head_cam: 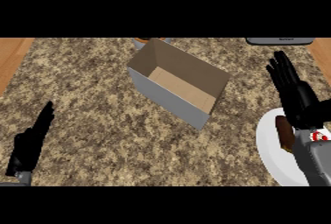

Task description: Pick the sweet potato from the plate and place it in the cardboard box

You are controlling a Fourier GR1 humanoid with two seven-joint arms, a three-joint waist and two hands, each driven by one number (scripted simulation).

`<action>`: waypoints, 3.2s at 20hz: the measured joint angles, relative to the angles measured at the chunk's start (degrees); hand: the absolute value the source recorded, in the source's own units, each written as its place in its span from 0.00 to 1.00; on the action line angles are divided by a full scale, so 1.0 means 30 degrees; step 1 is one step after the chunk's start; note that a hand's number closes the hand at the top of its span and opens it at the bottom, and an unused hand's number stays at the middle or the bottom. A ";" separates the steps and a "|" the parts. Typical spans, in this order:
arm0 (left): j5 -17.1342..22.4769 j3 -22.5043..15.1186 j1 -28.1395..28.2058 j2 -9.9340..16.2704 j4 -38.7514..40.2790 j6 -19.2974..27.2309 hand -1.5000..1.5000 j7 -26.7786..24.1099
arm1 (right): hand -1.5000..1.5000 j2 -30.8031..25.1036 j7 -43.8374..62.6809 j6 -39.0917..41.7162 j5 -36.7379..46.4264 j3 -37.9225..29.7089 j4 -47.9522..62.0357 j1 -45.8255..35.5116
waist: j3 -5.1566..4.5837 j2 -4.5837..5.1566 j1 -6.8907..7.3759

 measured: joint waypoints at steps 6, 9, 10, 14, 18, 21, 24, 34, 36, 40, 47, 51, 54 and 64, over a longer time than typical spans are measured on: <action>-0.0698 -0.0315 -0.0748 -0.0449 -0.1251 0.0541 0.50 0.0717 | 0.00 -0.1119 -0.2276 -0.0305 0.3260 0.0173 0.2086 -0.1596 | -0.0025 -0.0231 0.0385; -0.0710 -0.0466 -0.0727 -0.0721 -0.1363 0.0643 0.50 0.0731 | 0.00 -0.3461 -0.1788 -0.2448 0.6934 0.0306 0.3216 -0.1109 | -0.0222 -0.0211 0.0111; -0.0775 -0.0675 -0.0729 -0.0976 -0.1535 0.0752 0.50 0.0834 | 0.00 -0.3233 -0.1913 -0.3722 0.7733 0.0239 0.3555 -0.0797 | -0.0179 -0.0232 0.0104; -0.1198 -0.1189 -0.0298 -0.1464 -0.2626 0.1136 0.50 0.1506 | 0.00 -0.1922 -0.3946 -0.7116 0.8983 -0.0502 0.4478 0.0573 | -0.0075 -0.0314 0.0165; -0.1633 -0.1365 -0.0123 -0.1844 -0.3251 0.1331 0.50 0.2028 | 0.00 -0.2919 -0.3387 -0.7065 1.0711 -0.0224 0.4468 0.1011 | -0.0065 -0.0358 0.0180; -0.1591 -0.1268 -0.0421 -0.1839 -0.3087 0.1205 0.50 0.2175 | 0.00 -0.4471 -0.1329 -0.6246 1.2828 0.0862 0.4366 0.1061 | -0.0104 -0.0379 0.0118; -0.1603 -0.1163 -0.0286 -0.1637 -0.3357 0.1111 0.50 0.2375 | 0.00 -0.6058 0.1063 -0.4571 1.4632 0.2028 0.3772 0.1223 | -0.0135 -0.0449 0.0109; -0.1875 -0.1378 -0.0261 -0.1935 -0.3716 0.1173 0.50 0.2523 | 0.00 -0.8126 0.9957 0.5226 1.6402 0.5690 0.1008 0.0212 | -0.0140 -0.0439 0.0285; -0.2016 -0.1461 -0.0039 -0.2015 -0.3988 0.1228 0.50 0.2691 | 0.00 -0.7451 1.1804 0.6607 1.6419 0.6189 0.0368 -0.0008 | -0.0115 -0.0431 0.0295; -0.1975 -0.1077 0.0168 -0.2045 -0.4087 0.0899 0.50 0.2556 | 0.00 -0.6174 1.4483 0.8345 1.6939 0.6443 -0.0535 -0.0149 | -0.0085 -0.0405 0.0250; -0.2421 -0.0554 0.0153 -0.2441 -0.4582 0.0375 0.50 0.3036 | 0.00 -0.4472 1.6172 0.9398 1.8905 0.5876 -0.1322 0.0698 | -0.0061 -0.0383 0.0192; -0.3021 -0.0706 0.0285 -0.3109 -0.4389 0.0446 0.50 0.2820 | 0.00 -0.3983 1.6064 0.9803 1.9924 0.5372 -0.0712 0.0846 | -0.0056 -0.0374 0.0192; -0.3026 -0.0151 -0.0007 -0.3112 -0.3913 -0.0009 0.50 0.2575 | 0.00 -0.3312 1.6177 1.0130 2.0669 0.5030 -0.0602 0.1049 | -0.0053 -0.0369 0.0182; -0.3588 0.0719 0.0118 -0.3553 -0.4241 -0.0842 0.50 0.2567 | 0.00 -0.2291 1.3875 0.9458 2.2983 0.3521 0.0755 0.1944 | -0.0052 -0.0368 0.0193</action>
